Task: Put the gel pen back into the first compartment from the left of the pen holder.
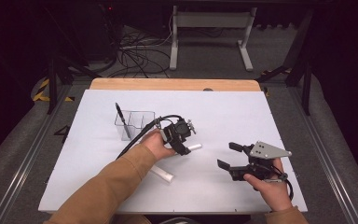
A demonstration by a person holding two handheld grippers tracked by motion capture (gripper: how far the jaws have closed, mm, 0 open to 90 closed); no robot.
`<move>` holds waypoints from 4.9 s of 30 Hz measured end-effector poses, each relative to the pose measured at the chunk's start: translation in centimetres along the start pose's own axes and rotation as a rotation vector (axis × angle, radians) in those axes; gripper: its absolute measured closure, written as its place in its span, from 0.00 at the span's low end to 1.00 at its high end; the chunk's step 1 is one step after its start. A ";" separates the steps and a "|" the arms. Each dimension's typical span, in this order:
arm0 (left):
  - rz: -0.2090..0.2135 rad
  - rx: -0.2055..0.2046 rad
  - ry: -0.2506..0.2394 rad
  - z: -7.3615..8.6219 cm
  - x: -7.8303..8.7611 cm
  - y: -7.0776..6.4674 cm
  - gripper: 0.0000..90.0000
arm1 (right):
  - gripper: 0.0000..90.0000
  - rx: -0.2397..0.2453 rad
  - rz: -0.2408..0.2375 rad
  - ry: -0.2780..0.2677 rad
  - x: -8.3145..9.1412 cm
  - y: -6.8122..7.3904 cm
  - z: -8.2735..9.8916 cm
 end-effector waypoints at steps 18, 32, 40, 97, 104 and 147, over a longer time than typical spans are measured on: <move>-0.027 -0.037 0.103 -0.2 -1.1 0.0 0.87 | 0.24 0.001 -0.001 0.004 0.0 0.0 0.1; -0.034 -0.025 0.110 -0.2 -1.0 0.0 0.87 | 0.24 0.003 0.001 0.004 0.0 0.0 0.1; -0.039 -0.023 0.034 -0.6 1.1 0.0 0.87 | 0.24 0.006 0.000 0.004 -0.1 0.0 0.1; -0.053 0.120 -0.704 -1.0 13.4 1.3 0.87 | 0.23 0.008 0.002 0.015 -0.3 0.2 0.2; -0.035 0.154 -0.795 -0.2 14.3 2.1 0.87 | 0.23 0.009 0.001 0.015 -0.4 0.2 0.2; -0.142 0.298 -1.013 6.5 16.6 7.9 0.87 | 0.23 0.017 -0.006 0.021 -0.6 0.4 0.3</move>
Point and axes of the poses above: each handheld gripper's, and its own axes: x roughly backward along the jaws, z roughly out of its underside, y roughly to its left, the point moved 7 cm from there along -x, roughly forward along the jaws, and after that the axes turned 9 degrees about x, right-handed, at the moved point
